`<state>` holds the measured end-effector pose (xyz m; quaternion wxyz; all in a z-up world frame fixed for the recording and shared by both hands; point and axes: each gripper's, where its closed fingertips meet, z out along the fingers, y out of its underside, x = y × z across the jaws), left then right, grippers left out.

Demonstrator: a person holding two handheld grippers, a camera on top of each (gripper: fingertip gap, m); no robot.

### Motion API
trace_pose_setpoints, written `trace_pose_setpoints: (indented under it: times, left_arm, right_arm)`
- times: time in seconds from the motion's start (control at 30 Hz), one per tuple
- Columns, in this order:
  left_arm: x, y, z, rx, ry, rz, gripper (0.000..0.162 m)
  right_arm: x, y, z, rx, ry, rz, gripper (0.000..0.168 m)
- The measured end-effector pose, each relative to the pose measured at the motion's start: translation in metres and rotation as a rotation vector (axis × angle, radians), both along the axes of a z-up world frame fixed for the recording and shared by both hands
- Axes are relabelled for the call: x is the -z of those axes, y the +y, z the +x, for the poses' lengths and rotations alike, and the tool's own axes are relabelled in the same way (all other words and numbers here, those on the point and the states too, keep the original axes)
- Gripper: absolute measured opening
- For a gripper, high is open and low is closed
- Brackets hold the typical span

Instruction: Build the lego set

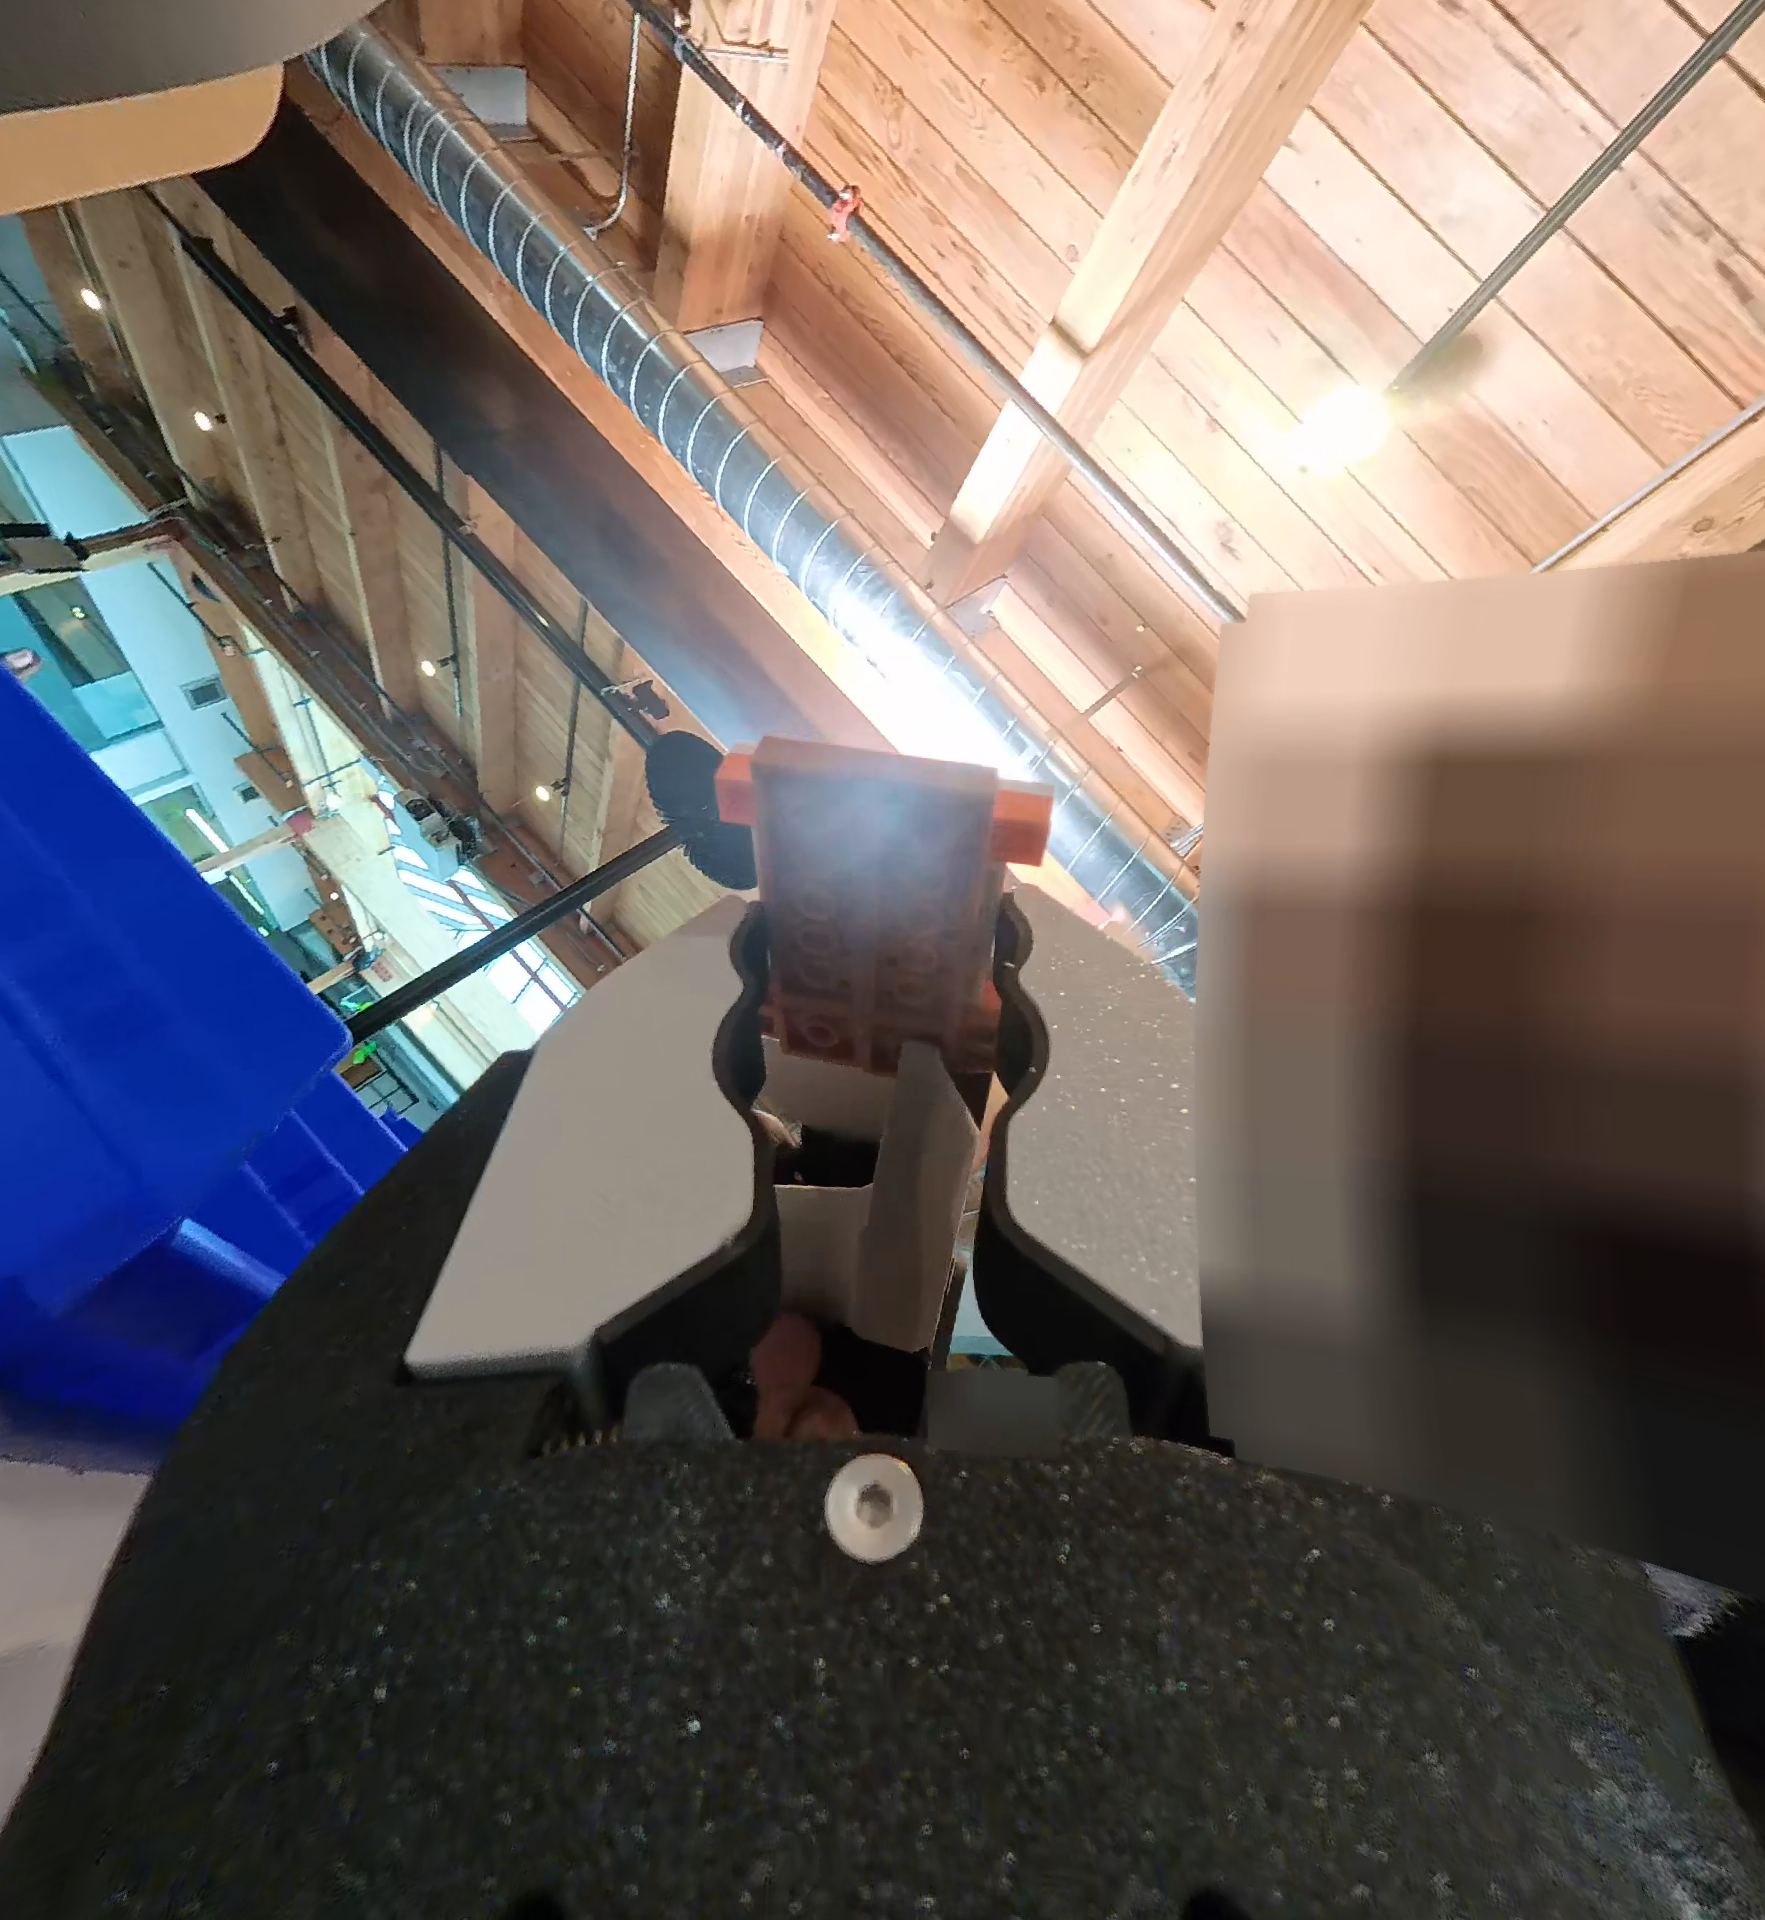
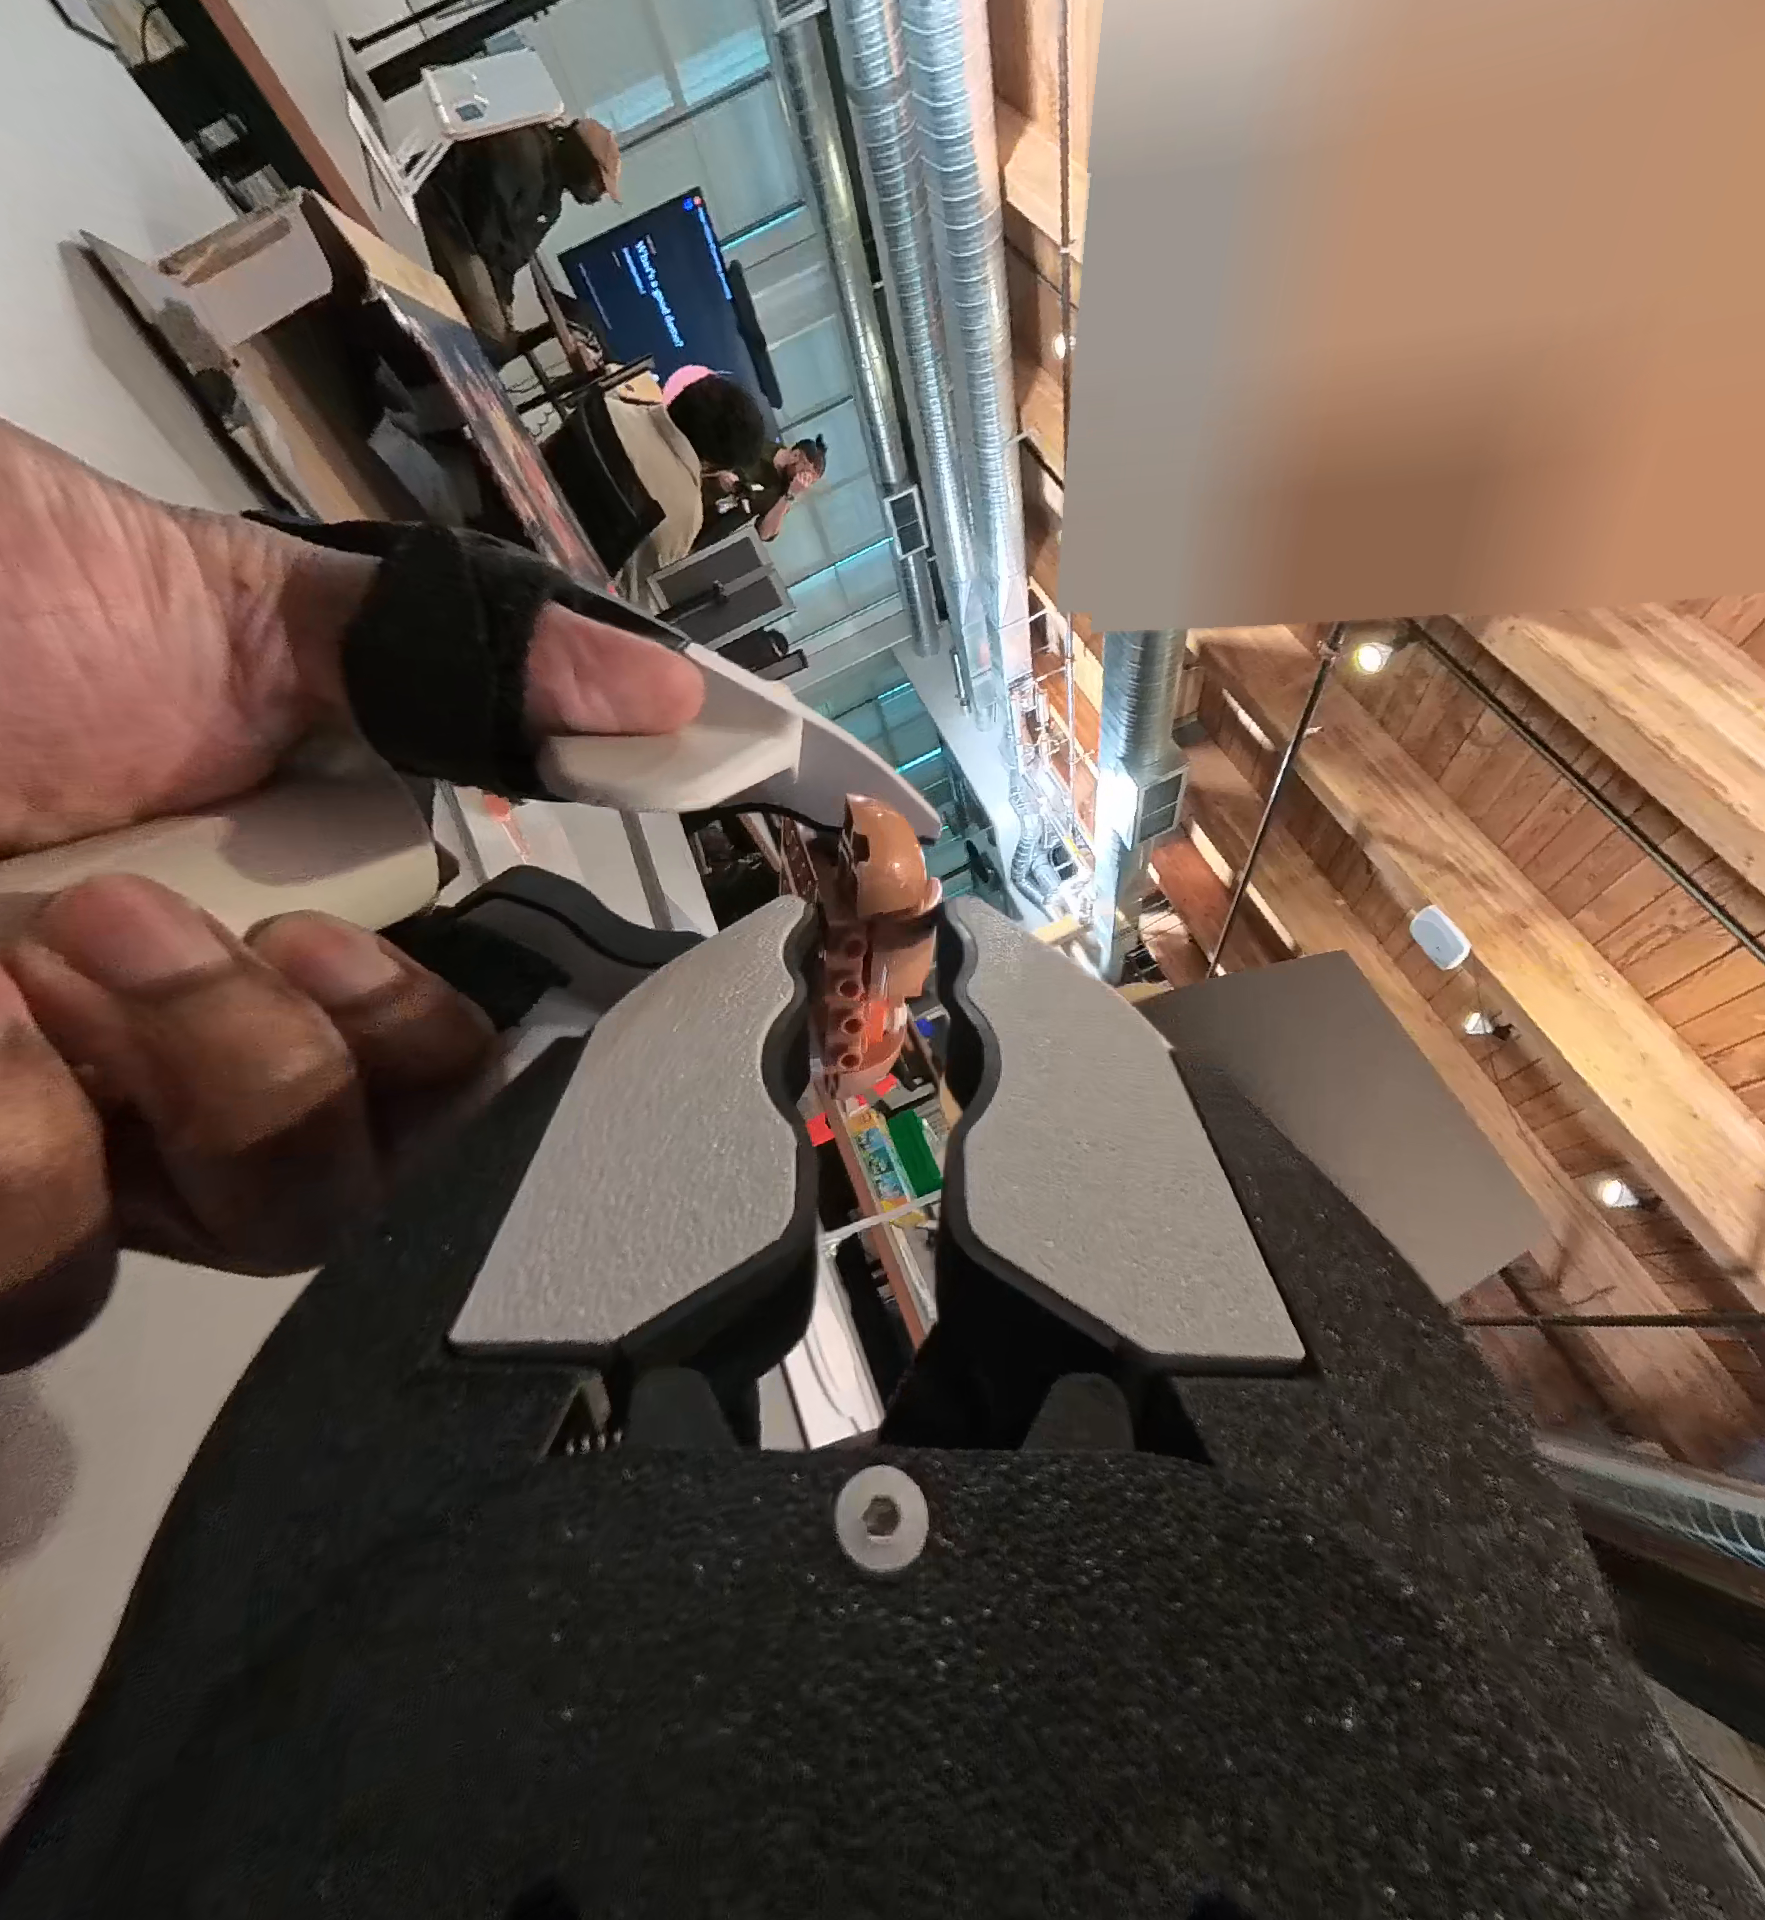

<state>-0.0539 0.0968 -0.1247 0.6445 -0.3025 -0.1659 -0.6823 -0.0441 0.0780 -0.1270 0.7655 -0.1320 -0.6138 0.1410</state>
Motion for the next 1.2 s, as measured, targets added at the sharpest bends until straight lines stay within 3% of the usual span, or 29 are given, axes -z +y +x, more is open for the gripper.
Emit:
trace_pose_setpoints:
  times: [1.2]
  left_arm:
    - [0.012,0.015,-0.003,-0.034,0.031,-0.119,0.042]
  right_arm:
    - [0.01,0.015,-0.005,-0.01,-0.026,-0.124,0.02]
